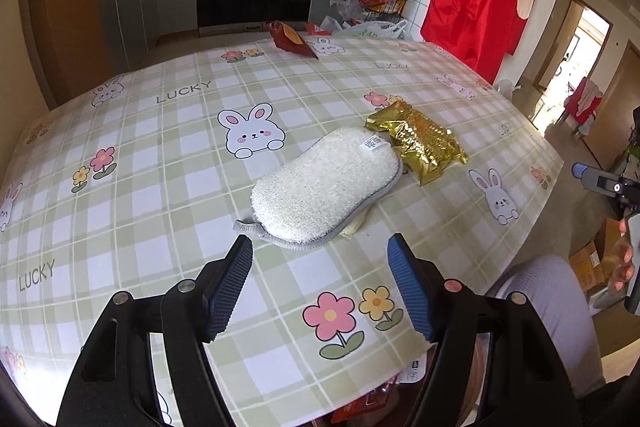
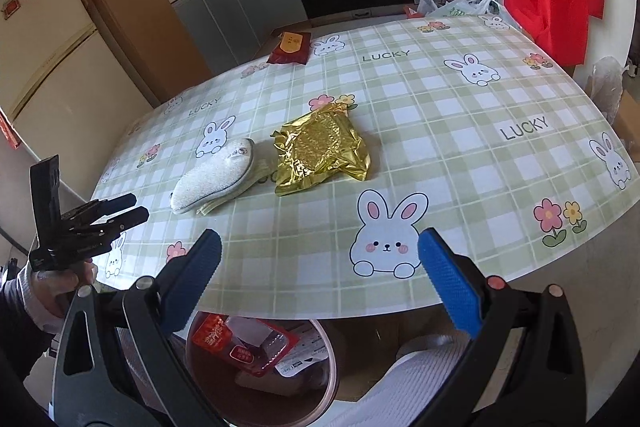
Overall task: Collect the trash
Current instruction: 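Reach the left gripper to the white sponge and grasp it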
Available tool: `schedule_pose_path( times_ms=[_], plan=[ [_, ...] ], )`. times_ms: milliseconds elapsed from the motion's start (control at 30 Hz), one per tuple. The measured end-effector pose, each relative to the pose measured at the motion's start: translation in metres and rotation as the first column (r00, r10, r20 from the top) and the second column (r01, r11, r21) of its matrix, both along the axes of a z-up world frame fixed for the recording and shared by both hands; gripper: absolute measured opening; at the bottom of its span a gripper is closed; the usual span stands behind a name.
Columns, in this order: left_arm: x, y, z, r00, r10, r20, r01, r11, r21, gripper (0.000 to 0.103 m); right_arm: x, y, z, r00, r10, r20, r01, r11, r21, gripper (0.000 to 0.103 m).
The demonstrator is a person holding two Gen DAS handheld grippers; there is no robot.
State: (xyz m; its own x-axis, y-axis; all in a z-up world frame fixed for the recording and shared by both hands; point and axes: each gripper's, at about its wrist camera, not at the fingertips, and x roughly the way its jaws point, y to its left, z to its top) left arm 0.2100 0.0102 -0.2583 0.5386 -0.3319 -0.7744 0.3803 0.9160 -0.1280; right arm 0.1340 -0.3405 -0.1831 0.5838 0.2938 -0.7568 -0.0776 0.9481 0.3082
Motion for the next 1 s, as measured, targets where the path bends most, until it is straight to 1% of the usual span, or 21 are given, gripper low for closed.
schedule_pose_path(
  times_ms=[100,167,233,267,333,400,433,533,600,633,700,767,867,1000],
  plan=[
    [0.017,-0.006,-0.014,0.999,-0.031,-0.009,0.031,0.999,0.042,0.072,0.017,0.001,-0.01,1.0,0.001,-0.022,-0.002,1.0,-0.015,0.097],
    [0.028,-0.012,-0.018,0.998,-0.06,-0.011,0.06,0.997,0.046,0.076,0.031,0.002,-0.016,1.0,0.003,-0.031,-0.004,1.0,-0.021,0.097],
    [0.041,-0.019,-0.023,0.994,-0.107,-0.027,0.108,0.994,0.026,0.085,0.044,0.004,-0.02,0.999,0.007,-0.04,-0.008,1.0,-0.029,0.097],
    [0.047,-0.023,-0.025,0.991,-0.132,-0.035,0.133,0.991,0.021,0.087,0.051,0.005,-0.022,0.999,0.012,-0.045,-0.014,0.999,-0.032,0.097],
    [0.06,-0.033,-0.028,0.983,-0.181,-0.041,0.182,0.982,0.041,0.093,0.065,0.009,-0.024,0.999,0.027,-0.047,-0.029,0.999,-0.039,0.097],
    [0.072,-0.041,-0.033,0.97,-0.236,-0.054,0.24,0.968,0.073,0.094,0.076,0.014,-0.025,0.998,0.046,-0.043,-0.048,0.997,-0.052,0.097],
    [0.077,-0.045,-0.035,0.96,-0.272,-0.061,0.277,0.957,0.091,0.094,0.081,0.016,-0.026,0.998,0.056,-0.042,-0.058,0.997,-0.059,0.097],
    [0.087,-0.057,-0.042,0.926,-0.369,-0.077,0.377,0.913,0.16,0.095,0.098,0.023,-0.03,0.995,0.085,-0.046,-0.089,0.993,-0.081,0.097],
    [0.095,-0.061,-0.049,0.903,-0.412,-0.121,0.428,0.889,0.164,0.095,0.11,0.027,-0.034,0.993,0.103,-0.053,-0.108,0.989,-0.099,0.097],
    [0.1,-0.061,-0.054,0.898,-0.416,-0.146,0.436,0.885,0.161,0.095,0.116,0.029,-0.037,0.991,0.116,-0.06,-0.122,0.986,-0.11,0.097],
    [0.109,-0.061,-0.063,0.896,-0.402,-0.189,0.431,0.889,0.156,0.096,0.127,0.035,-0.041,0.987,0.145,-0.067,-0.153,0.979,-0.132,0.097],
    [0.114,-0.057,-0.065,0.899,-0.397,-0.184,0.422,0.897,0.129,0.096,0.137,0.044,-0.046,0.981,0.181,-0.07,-0.19,0.968,-0.164,0.097],
    [0.118,-0.049,-0.064,0.91,-0.372,-0.18,0.388,0.92,0.058,0.096,0.151,0.056,-0.055,0.972,0.224,-0.078,-0.235,0.952,-0.197,0.097],
    [0.12,-0.035,-0.056,0.916,-0.353,-0.19,0.344,0.936,-0.08,0.089,0.172,0.068,-0.067,0.964,0.248,-0.093,-0.262,0.938,-0.225,0.097]
  ],
)
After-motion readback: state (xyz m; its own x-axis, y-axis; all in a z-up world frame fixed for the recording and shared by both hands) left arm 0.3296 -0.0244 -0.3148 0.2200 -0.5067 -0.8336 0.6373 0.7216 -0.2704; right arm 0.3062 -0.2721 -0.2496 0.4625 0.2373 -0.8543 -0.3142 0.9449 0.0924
